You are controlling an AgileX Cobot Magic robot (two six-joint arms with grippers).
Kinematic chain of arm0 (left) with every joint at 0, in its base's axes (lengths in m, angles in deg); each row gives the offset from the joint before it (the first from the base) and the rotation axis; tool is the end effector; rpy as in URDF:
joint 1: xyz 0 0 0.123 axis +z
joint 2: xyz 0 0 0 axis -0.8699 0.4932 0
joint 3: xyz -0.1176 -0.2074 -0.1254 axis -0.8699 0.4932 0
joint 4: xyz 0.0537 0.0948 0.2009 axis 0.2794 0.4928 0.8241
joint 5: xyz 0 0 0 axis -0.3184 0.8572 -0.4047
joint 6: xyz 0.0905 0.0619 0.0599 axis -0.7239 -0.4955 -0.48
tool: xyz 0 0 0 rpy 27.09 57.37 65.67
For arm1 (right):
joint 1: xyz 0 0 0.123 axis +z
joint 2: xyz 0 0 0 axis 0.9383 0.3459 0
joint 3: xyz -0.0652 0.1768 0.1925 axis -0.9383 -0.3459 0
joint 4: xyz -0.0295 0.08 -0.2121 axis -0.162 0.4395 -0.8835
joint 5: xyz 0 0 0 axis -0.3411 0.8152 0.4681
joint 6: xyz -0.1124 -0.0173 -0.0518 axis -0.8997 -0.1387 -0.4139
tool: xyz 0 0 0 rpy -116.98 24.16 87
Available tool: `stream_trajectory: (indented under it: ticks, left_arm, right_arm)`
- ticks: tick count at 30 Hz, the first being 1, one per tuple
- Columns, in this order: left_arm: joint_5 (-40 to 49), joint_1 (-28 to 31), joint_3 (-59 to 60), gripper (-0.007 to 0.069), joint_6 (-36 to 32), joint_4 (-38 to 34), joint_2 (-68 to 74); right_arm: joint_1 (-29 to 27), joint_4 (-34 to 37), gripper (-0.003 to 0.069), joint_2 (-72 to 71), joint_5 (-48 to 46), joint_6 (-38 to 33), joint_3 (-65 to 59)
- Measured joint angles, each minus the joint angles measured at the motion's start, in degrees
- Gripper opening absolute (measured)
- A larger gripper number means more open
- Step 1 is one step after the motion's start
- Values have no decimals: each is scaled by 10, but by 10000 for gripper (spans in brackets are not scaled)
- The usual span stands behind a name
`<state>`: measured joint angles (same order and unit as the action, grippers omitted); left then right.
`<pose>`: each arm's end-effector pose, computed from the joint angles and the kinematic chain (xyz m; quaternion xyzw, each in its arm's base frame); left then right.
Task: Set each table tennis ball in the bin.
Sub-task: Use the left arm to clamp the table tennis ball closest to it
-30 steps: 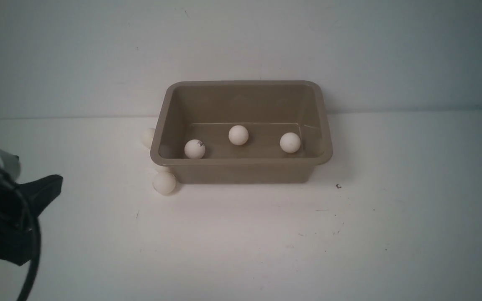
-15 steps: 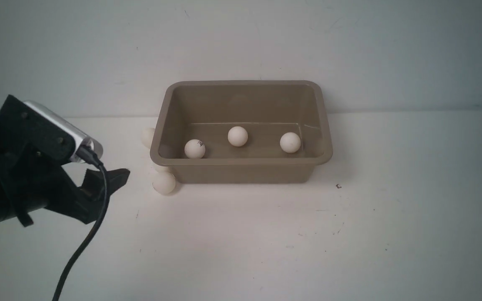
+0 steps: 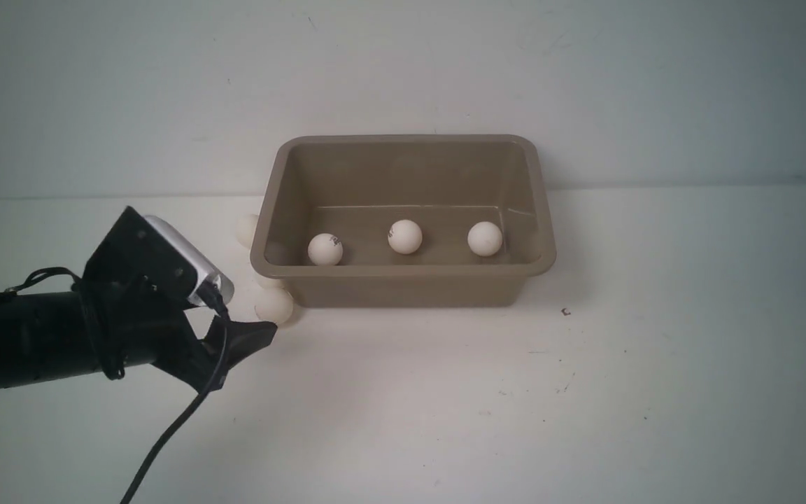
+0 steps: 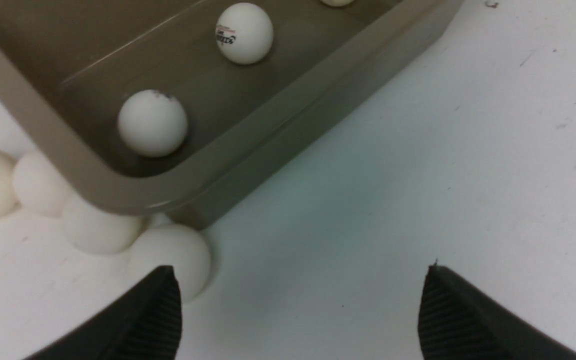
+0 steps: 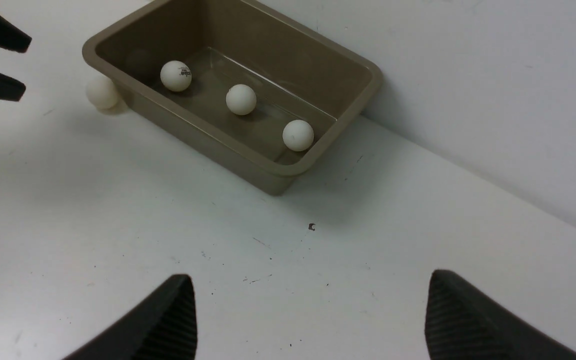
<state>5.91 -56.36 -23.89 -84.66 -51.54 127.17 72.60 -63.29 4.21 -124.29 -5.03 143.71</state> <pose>0.2922 -0.0566 0.1707 0.3180 0.8139 -0.1764 0.4531 0.1191 0.0514 0.3644 -0.2909 0.8347 0.0787 0.4610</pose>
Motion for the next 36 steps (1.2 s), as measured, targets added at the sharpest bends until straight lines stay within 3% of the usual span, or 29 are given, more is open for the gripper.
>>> stream_trajectory:
  ticks: [11,16,27,36]
  left_arm:
    - [51,98,-62,573,-19,-2,93]
    - [95,100,-95,573,-21,-2,137]
    - [105,78,-102,573,-42,-2,211]
    - [28,28,-124,573,-67,-3,218]
  right_arm:
    - [0,0,556,0,-1,-1,0]
    - [0,0,556,0,-1,-2,0]
    - [0,6,556,0,-1,-2,0]
    - [0,8,556,0,-2,-2,0]
